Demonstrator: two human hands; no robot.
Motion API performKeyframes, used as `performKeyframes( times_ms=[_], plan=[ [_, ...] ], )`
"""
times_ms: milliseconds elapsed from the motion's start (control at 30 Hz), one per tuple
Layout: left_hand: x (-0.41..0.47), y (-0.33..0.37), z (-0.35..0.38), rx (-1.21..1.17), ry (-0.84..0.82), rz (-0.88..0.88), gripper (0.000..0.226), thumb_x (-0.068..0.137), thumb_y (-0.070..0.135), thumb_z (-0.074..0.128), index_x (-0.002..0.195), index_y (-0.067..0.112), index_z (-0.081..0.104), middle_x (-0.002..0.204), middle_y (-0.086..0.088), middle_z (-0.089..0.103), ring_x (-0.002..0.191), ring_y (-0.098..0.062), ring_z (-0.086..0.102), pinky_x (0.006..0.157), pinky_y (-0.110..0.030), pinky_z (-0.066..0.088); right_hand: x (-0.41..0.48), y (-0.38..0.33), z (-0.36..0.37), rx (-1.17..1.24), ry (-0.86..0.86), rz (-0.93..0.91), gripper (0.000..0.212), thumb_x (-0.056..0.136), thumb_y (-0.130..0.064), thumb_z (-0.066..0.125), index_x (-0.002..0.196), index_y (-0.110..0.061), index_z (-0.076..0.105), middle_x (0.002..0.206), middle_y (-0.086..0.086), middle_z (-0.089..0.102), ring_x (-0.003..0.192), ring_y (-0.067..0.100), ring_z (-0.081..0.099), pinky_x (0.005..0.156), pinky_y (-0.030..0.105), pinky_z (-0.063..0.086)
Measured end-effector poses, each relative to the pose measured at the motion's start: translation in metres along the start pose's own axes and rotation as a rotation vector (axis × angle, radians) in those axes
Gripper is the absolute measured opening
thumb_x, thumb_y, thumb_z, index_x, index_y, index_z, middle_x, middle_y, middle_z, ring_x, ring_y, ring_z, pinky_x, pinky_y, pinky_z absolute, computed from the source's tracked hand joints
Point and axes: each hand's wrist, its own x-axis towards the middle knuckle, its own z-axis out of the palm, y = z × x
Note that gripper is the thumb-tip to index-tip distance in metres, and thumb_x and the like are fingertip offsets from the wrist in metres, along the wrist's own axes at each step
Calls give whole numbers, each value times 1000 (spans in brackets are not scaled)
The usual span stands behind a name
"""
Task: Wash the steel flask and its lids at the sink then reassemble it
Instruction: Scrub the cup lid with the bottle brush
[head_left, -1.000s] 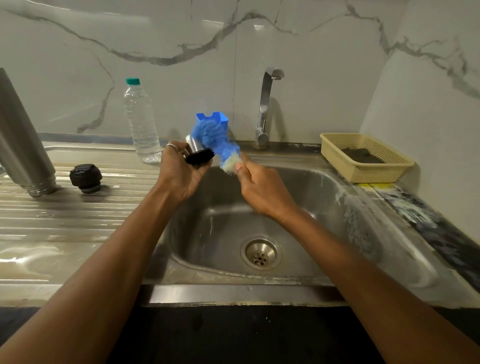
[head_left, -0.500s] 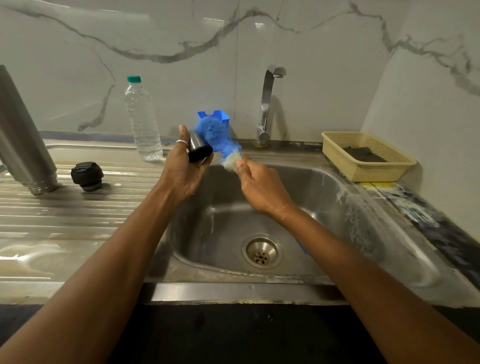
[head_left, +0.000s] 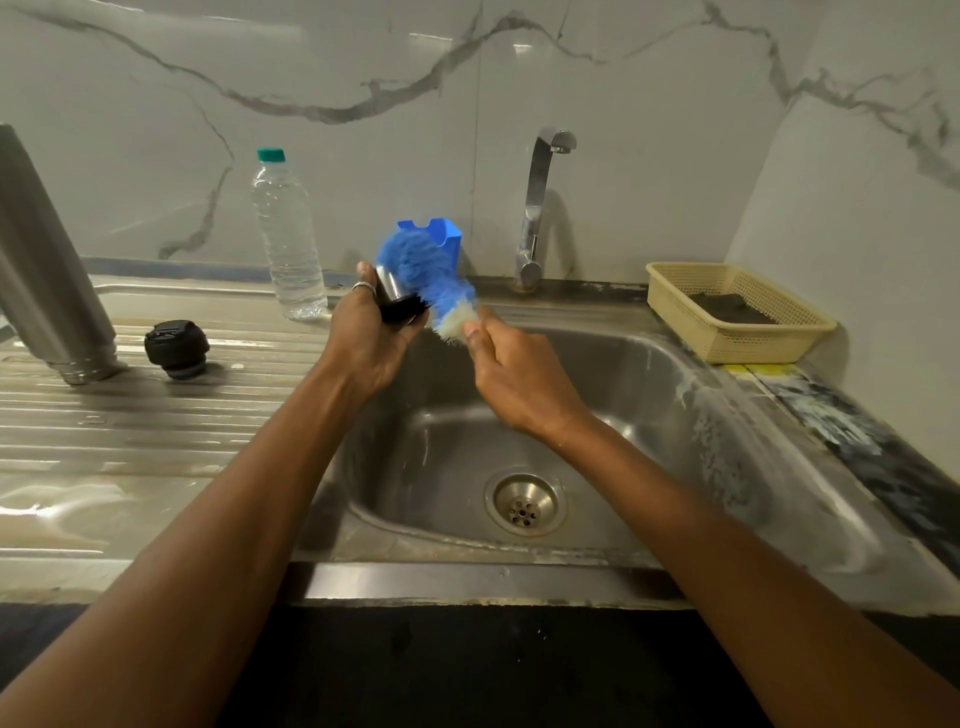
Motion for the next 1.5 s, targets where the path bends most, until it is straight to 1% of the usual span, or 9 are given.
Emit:
performKeyframes(
  times_ms=[200,333,667,800,1000,1167,1267,1400,1500],
  plan=[
    [-2,-1,0,-20,-37,-16,52,108,47,37,131,4,56,129,-21,67,119,-33,67,104,-48,52,-3,-5,4,4,-6,-6,41,110,-37,31,142,-18,50,67,-6,57,62,5,57,56,27,39],
    [-6,-2,3,19,-52,-15,52,104,49,47,129,4,55,133,-22,65,120,-31,66,108,-48,50,3,0,4,28,26,81,38,110,-38,30,127,-16,57,77,-2,59,79,20,65,64,31,38],
    [-4,-3,2,105,-82,0,65,104,57,37,140,6,54,132,-16,66,123,-28,65,110,-44,48,-5,-7,-1,89,-22,35,40,111,-38,30,133,-20,57,70,-6,58,67,8,59,58,22,38],
    [-4,-3,4,213,29,12,58,102,64,35,126,16,58,123,-7,71,118,-20,66,112,-42,44,1,-2,0,78,-22,128,42,110,-39,28,117,-15,62,89,6,66,89,26,66,77,35,47],
    [-5,2,7,188,79,72,42,105,56,34,105,21,59,111,-3,71,104,-14,68,108,-36,47,-1,2,-3,112,23,89,39,109,-40,31,99,-18,61,75,0,64,75,20,63,73,36,48],
    [-4,0,6,143,50,72,40,109,42,39,119,11,62,120,-11,72,110,-21,70,104,-38,53,-6,-6,1,90,-7,20,40,110,-38,33,137,-21,57,65,-6,56,65,11,59,64,30,42],
    [2,0,2,51,94,42,40,109,36,43,134,5,53,131,-17,65,113,-26,69,99,-40,56,-1,0,3,69,3,72,37,110,-38,31,123,-19,60,73,-3,59,76,21,62,72,31,41],
    [5,0,0,7,76,20,35,108,26,42,130,5,59,130,-16,66,120,-30,65,106,-46,51,-7,-6,3,3,-41,-47,41,110,-37,31,145,-21,48,68,-4,59,66,11,61,60,29,41],
    [1,-1,3,-43,88,11,35,109,30,42,131,5,54,133,-20,64,121,-30,64,99,-43,56,1,1,5,40,-7,52,38,110,-37,30,126,-17,58,79,0,63,78,21,64,69,32,41]
  ],
)
